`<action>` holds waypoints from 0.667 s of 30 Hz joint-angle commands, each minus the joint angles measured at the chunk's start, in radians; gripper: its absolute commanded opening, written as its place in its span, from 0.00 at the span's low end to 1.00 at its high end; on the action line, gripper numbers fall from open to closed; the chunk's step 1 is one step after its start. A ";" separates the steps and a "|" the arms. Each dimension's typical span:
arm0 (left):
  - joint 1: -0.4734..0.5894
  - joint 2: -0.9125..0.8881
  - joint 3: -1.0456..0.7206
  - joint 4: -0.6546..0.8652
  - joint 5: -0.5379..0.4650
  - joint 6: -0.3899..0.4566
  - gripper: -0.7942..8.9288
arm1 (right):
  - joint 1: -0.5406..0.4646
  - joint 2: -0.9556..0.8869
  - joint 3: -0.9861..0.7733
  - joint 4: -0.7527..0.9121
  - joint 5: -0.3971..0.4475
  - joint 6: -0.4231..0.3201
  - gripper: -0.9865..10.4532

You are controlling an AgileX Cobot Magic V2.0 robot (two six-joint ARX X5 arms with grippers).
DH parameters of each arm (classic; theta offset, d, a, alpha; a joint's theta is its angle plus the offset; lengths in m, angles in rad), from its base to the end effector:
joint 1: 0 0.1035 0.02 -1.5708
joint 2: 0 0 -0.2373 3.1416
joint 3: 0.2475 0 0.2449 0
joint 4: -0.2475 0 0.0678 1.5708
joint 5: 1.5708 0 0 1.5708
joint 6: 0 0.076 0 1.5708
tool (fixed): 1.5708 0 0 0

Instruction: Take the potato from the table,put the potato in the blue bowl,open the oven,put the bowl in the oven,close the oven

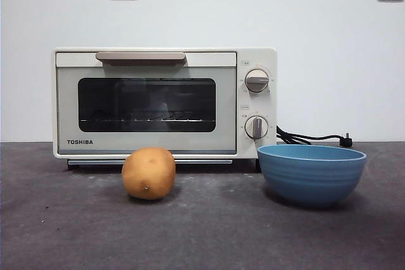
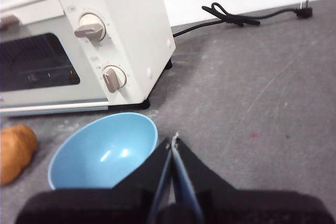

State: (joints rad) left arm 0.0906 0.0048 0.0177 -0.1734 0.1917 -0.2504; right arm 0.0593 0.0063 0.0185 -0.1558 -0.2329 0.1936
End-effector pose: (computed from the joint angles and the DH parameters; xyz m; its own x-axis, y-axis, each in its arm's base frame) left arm 0.1606 0.0000 0.1449 0.9823 -0.1021 -0.1569 0.0560 0.9601 -0.2741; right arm 0.1584 0.0270 0.1476 0.9476 0.2875 -0.1392 -0.2529 0.9415 0.2228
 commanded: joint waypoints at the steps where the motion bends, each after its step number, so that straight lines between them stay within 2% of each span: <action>1: 0.002 -0.002 -0.009 0.002 0.039 -0.036 0.08 | 0.001 0.000 -0.010 0.006 -0.002 0.065 0.09; 6: 0.002 -0.002 0.026 -0.016 0.145 -0.088 0.07 | 0.001 0.000 0.014 -0.002 -0.006 0.192 0.08; 8: 0.002 -0.002 0.058 -0.042 0.156 -0.096 0.07 | 0.001 0.000 0.036 -0.006 -0.030 0.215 0.08; 14: 0.002 0.011 0.207 -0.179 0.158 -0.095 0.07 | 0.003 0.050 0.144 -0.042 -0.086 0.228 0.08; 20: 0.002 0.085 0.360 -0.277 0.269 -0.085 0.07 | 0.004 0.193 0.317 -0.180 -0.172 0.193 0.08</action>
State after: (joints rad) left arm 0.0906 0.0811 0.3630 -0.4435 0.4419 -0.3378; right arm 0.0605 0.1860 0.3138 -0.3351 -0.3965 0.4015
